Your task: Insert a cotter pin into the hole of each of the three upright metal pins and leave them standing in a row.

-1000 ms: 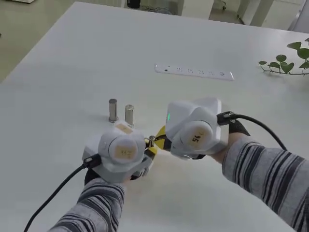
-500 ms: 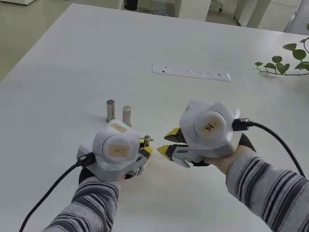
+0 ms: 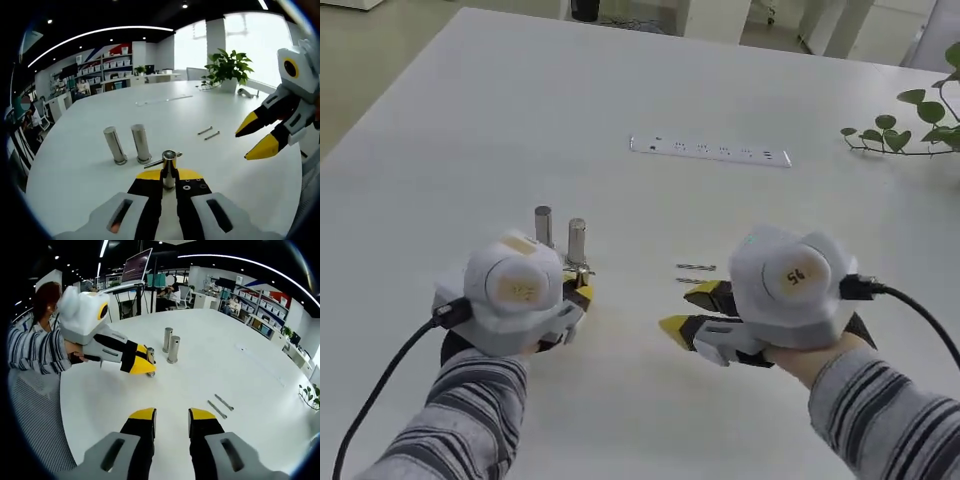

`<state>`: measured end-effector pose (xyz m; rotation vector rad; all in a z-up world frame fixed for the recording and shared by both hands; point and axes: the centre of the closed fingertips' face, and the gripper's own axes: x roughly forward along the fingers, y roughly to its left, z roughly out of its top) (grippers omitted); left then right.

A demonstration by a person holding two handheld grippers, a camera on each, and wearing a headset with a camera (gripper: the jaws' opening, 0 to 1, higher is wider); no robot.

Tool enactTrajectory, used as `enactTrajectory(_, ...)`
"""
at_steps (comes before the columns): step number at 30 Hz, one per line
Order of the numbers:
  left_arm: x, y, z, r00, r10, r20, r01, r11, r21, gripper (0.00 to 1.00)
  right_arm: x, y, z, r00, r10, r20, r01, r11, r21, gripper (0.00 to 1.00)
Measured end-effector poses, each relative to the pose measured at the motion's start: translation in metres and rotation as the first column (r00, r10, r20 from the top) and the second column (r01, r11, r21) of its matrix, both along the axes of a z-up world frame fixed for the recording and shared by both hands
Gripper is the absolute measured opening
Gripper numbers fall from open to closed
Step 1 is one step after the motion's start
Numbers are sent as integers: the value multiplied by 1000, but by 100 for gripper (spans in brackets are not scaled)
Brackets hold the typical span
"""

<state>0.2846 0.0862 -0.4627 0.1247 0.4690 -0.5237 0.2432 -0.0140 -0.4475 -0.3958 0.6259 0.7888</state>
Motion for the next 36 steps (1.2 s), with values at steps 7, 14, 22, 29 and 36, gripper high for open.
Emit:
enactTrajectory(7, 2, 8, -1, 1000, 14, -2, -14, 1000, 3, 5, -3, -1, 0, 999, -35, -14, 36, 998, 46, 30)
enactTrajectory(14, 1, 8, -4, 1000, 12, -14, -12, 1000, 1, 5, -5, -1, 2, 998, -60, -31, 62, 992, 105, 31)
enactTrajectory(22, 1, 7, -5, 1000, 14, -20, -15, 1000, -17, 5, -6, -2, 2, 996, -77, -38, 81, 989, 122, 32)
enactTrajectory(29, 1, 7, -5, 999, 28, -36, -29, 999, -35, 6, -8, -3, -1, 996, -72, -49, 77, 991, 108, 32)
enactTrajectory(36, 1, 7, -7, 998, 34, -51, -37, 998, -47, 6, -11, -2, -2, 996, -71, -54, 76, 991, 111, 34)
